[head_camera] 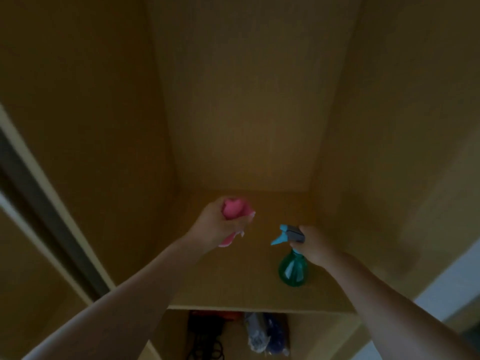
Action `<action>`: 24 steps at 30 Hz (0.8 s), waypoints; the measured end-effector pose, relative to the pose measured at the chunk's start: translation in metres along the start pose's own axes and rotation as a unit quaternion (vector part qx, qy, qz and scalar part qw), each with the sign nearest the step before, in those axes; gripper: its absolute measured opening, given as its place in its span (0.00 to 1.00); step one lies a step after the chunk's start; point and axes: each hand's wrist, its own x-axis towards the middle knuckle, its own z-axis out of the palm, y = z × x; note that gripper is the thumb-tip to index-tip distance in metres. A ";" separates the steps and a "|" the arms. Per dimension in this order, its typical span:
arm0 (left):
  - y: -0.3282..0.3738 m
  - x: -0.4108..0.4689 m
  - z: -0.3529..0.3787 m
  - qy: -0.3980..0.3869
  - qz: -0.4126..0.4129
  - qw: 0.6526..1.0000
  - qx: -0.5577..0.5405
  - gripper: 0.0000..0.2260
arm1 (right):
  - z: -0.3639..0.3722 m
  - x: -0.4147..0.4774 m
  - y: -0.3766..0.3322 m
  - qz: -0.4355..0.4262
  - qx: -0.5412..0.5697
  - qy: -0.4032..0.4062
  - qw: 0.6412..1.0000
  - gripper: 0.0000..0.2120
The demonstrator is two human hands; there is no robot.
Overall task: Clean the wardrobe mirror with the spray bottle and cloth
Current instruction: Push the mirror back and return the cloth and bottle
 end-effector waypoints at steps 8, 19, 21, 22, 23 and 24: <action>0.017 -0.050 -0.003 0.102 -0.023 0.994 0.045 0.25 | -0.030 -0.033 -0.030 -0.110 -0.022 0.024 0.993 0.13; 0.037 -0.179 -0.052 0.231 -0.042 0.971 0.046 0.21 | -0.039 -0.109 -0.117 -0.348 0.034 0.020 0.937 0.08; 0.036 -0.204 -0.068 0.252 -0.046 0.965 0.049 0.20 | -0.030 -0.124 -0.135 -0.381 0.036 0.012 0.924 0.08; 0.036 -0.216 -0.076 0.266 -0.045 0.961 0.054 0.20 | -0.024 -0.131 -0.144 -0.394 0.039 0.007 0.918 0.07; 0.035 -0.229 -0.085 0.279 -0.041 0.957 0.061 0.19 | -0.017 -0.138 -0.154 -0.406 0.043 0.002 0.913 0.06; 0.035 -0.238 -0.093 0.290 -0.037 0.954 0.067 0.19 | -0.012 -0.144 -0.162 -0.414 0.046 0.000 0.909 0.06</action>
